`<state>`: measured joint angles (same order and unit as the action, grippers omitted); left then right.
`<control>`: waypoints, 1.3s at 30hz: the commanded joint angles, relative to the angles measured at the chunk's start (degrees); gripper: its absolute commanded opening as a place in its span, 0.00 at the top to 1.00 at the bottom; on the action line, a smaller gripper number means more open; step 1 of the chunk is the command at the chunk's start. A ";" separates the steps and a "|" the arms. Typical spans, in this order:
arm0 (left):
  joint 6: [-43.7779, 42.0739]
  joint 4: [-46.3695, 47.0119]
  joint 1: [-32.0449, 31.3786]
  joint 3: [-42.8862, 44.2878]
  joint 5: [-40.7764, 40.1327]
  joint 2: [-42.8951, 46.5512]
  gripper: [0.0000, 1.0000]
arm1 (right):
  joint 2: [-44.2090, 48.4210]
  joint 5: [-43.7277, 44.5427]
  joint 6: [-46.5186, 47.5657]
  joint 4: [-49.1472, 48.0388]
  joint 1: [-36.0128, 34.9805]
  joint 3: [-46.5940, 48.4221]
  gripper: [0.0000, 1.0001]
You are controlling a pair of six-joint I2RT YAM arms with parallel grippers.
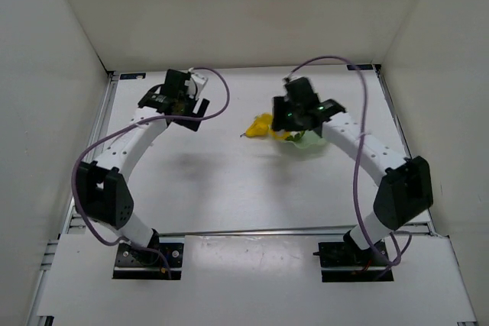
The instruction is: Place and organize the fake fruits in the fruit bowl
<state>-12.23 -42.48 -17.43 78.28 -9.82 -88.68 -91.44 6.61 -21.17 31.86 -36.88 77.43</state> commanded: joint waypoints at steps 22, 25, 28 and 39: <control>-7.80 -1.99 -22.03 38.78 10.86 -37.08 0.00 | -5.43 8.07 -2.03 6.29 24.40 13.63 0.00; -8.34 -1.99 -22.03 41.76 12.02 -40.59 0.00 | -2.70 6.75 -2.03 6.29 25.99 12.49 0.00; -8.34 -1.99 -22.03 43.70 12.54 -43.58 0.00 | -1.29 5.08 -2.03 6.29 28.62 12.48 0.00; -8.95 -1.99 -21.50 42.24 13.69 -45.01 0.40 | 0.91 4.46 -1.51 6.82 31.08 13.54 0.00</control>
<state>-20.43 -44.56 -39.18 122.10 2.09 -138.12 -92.62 11.73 -23.64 38.11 -6.11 88.40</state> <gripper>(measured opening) 0.657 0.996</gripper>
